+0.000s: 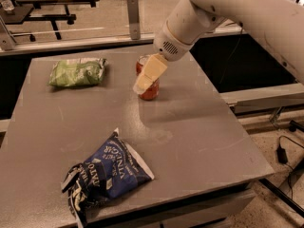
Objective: Move coke can near blue chip bag
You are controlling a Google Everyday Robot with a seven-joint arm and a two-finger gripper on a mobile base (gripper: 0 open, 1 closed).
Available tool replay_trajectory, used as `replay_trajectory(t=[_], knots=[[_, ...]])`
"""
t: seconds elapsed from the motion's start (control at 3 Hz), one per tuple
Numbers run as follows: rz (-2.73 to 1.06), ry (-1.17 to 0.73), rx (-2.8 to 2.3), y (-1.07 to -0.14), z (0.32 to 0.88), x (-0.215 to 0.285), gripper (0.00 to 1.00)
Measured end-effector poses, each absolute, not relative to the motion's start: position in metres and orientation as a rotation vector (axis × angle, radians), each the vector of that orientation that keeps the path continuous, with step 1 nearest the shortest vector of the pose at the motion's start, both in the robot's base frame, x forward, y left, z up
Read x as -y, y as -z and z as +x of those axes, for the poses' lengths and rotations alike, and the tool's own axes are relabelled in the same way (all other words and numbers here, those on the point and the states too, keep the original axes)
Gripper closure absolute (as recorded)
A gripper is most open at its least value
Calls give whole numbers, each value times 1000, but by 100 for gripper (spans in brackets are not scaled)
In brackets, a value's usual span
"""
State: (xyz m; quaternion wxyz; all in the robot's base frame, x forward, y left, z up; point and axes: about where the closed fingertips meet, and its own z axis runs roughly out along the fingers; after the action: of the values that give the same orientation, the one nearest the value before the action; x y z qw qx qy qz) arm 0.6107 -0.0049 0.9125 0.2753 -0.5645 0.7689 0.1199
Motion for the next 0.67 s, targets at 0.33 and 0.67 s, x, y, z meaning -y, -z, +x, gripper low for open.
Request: replay_trajectory(t=[0.33,0.67], knots=[[-1528,-331,-2060,-907,618,0,25],[-1543,-334,-2043,-908,617,0,53]])
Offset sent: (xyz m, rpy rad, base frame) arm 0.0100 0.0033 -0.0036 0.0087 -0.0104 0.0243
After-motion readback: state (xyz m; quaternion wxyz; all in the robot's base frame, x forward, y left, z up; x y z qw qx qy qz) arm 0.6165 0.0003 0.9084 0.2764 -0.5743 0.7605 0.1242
